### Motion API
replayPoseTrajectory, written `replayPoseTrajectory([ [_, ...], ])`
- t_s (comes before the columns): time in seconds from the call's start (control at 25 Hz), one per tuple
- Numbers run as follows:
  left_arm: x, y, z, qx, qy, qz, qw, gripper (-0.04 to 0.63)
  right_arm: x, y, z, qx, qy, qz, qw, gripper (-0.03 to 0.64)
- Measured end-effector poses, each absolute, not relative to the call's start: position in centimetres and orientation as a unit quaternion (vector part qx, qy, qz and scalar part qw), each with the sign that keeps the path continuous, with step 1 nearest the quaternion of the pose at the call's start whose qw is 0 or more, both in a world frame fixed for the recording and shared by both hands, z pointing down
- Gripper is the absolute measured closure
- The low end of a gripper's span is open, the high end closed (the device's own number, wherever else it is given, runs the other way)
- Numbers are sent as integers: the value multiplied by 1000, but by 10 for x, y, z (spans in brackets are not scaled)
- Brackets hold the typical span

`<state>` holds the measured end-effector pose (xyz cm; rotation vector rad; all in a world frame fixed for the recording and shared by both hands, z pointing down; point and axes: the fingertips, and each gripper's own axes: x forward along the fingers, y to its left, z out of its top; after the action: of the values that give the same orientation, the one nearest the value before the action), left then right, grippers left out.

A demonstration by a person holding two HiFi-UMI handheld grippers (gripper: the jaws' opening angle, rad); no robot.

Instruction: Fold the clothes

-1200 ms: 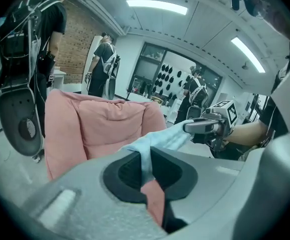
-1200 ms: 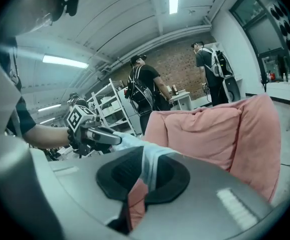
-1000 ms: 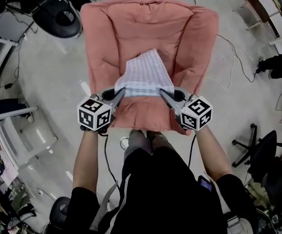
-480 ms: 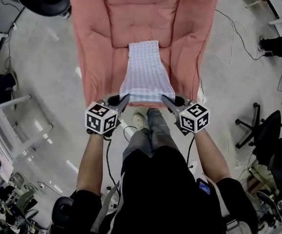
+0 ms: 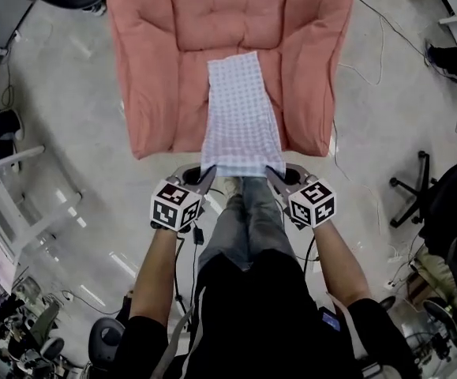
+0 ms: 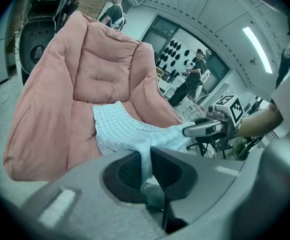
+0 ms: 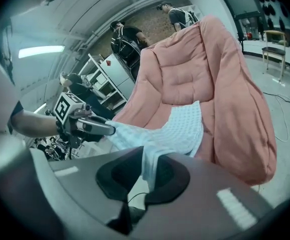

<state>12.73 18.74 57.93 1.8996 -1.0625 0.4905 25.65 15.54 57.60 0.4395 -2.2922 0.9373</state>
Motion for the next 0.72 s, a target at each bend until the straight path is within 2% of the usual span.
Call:
replayPoseTrajectory([
  [0.44, 150, 254, 631, 750, -425, 201, 466, 569, 277, 213, 634, 157, -843, 385, 343, 604],
  [0.72, 136, 240, 633, 744, -435, 197, 467, 568, 262, 200, 628, 151, -849, 375, 339, 604],
])
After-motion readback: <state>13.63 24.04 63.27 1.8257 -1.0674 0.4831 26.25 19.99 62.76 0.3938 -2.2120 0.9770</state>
